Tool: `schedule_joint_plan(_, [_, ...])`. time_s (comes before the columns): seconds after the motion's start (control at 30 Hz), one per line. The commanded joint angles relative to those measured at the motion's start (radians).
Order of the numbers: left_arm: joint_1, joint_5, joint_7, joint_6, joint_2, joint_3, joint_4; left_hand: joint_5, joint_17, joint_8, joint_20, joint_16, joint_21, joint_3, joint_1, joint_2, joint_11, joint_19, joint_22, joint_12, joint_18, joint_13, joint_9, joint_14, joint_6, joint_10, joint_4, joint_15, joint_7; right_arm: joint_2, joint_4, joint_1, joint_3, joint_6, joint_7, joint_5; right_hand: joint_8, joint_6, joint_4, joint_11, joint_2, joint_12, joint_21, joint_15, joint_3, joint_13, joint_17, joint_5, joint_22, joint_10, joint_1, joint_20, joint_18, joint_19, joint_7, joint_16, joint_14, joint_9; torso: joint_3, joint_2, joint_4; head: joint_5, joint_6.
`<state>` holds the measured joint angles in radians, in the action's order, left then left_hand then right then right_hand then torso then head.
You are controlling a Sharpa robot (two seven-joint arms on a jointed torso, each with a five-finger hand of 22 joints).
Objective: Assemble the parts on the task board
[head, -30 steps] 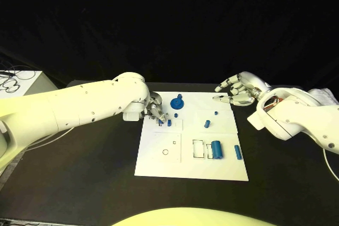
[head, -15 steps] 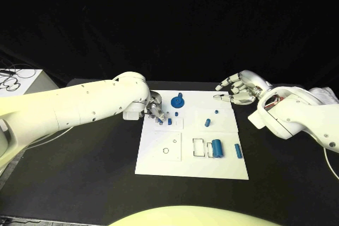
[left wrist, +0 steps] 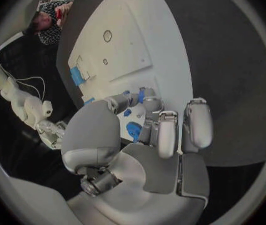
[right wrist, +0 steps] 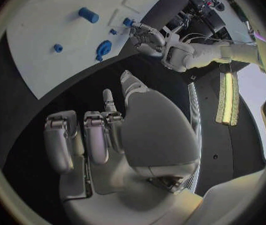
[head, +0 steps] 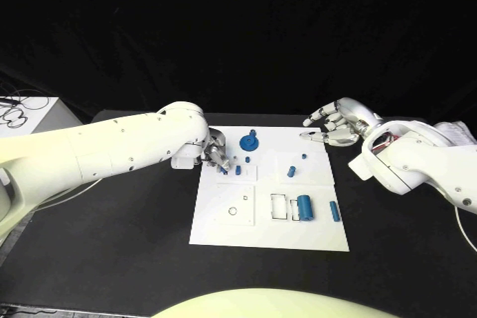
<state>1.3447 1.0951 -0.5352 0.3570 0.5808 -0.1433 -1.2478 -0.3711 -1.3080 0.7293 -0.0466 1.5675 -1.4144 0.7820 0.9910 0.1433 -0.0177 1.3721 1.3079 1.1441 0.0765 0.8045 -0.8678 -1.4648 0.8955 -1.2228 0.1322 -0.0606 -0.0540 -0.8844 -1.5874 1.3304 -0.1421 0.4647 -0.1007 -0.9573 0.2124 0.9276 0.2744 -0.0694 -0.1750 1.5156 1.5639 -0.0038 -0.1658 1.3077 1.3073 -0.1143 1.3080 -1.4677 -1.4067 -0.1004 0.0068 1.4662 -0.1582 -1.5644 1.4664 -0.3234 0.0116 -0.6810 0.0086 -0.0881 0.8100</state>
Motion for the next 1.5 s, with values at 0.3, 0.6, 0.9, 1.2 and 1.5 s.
schedule_joint_plan(0.3, [-0.003,0.001,0.001,0.023,0.002,-0.001,-0.006,-0.003,-0.263,0.003,0.001,0.003,-0.002,0.201,0.002,-0.007,-0.001,0.008,0.026,-0.001,-0.011,-0.005,-0.002,-0.106,0.007,-0.004,-0.209,-0.008,0.001,0.001,-0.001,-0.001,0.0,-0.012,0.011,-0.004,0.003,-0.002,0.003,-0.004,0.002,0.0,-0.001,0.004,-0.003,0.216,0.256,-0.004,0.258,-0.051,-0.004,-0.004,-0.005,0.101,0.003,-0.003,0.102,0.001,-0.0014,0.001,-0.0003,-0.001,0.0])
schedule_joint_plan(0.6, [-0.004,-0.001,0.002,0.023,0.0,-0.001,-0.008,-0.002,-0.263,0.003,0.001,0.003,-0.002,0.201,0.002,-0.007,-0.001,0.008,0.026,-0.001,-0.011,-0.005,-0.002,-0.106,0.007,-0.004,-0.209,-0.008,0.001,0.003,0.0,-0.001,0.0,-0.013,0.012,-0.004,0.003,-0.002,0.003,-0.004,0.002,0.0,-0.001,0.004,-0.003,0.216,0.256,-0.004,0.258,-0.051,-0.004,-0.004,-0.005,0.101,0.003,-0.003,0.102,0.001,0.0004,0.001,0.0009,0.001,0.001])
schedule_joint_plan(0.9, [-0.007,-0.003,0.003,0.024,-0.004,-0.001,-0.004,-0.002,-0.263,0.003,0.002,0.003,-0.001,0.2,0.002,-0.007,-0.001,0.007,0.025,-0.001,-0.01,-0.006,-0.001,-0.106,0.007,-0.005,-0.21,-0.008,0.001,0.001,-0.002,-0.001,0.0,-0.015,0.011,-0.004,0.003,-0.002,0.003,-0.004,0.002,0.0,-0.001,0.004,-0.003,0.216,0.256,-0.004,0.258,-0.051,-0.004,-0.004,-0.005,0.101,0.003,-0.003,0.102,0.001,0.0008,0.001,-0.0009,-0.001,0.004])
schedule_joint_plan(1.2, [-0.012,-0.006,0.004,0.034,-0.007,-0.002,-0.002,-0.002,-0.263,0.003,0.002,0.003,-0.002,0.2,0.002,-0.007,-0.001,0.008,0.026,-0.001,-0.011,-0.006,-0.001,-0.106,0.007,-0.005,-0.21,-0.008,0.001,0.001,-0.001,0.0,0.0,-0.015,0.011,-0.004,0.003,-0.002,0.003,-0.004,0.002,0.0,-0.001,0.004,-0.003,0.216,0.256,-0.004,0.258,-0.051,-0.004,-0.004,-0.005,0.101,0.003,-0.003,0.102,0.001,0.0005,0.0,-0.0004,0.001,0.006])
schedule_joint_plan(1.5, [-0.013,-0.017,0.004,0.049,-0.009,-0.002,0.002,-0.002,-0.263,0.003,0.002,0.003,-0.003,0.199,0.002,-0.006,-0.002,0.01,0.028,0.001,-0.011,-0.003,-0.001,-0.106,0.007,-0.007,-0.211,-0.009,0.002,0.003,0.001,0.0,0.0,-0.015,0.012,-0.004,0.003,-0.002,0.003,-0.004,0.002,0.0,-0.001,0.004,-0.003,0.216,0.256,-0.004,0.258,-0.051,-0.004,-0.004,-0.005,0.101,0.003,-0.003,0.102,0.001,-0.0001,0.0,-0.0011,0.001,0.007])
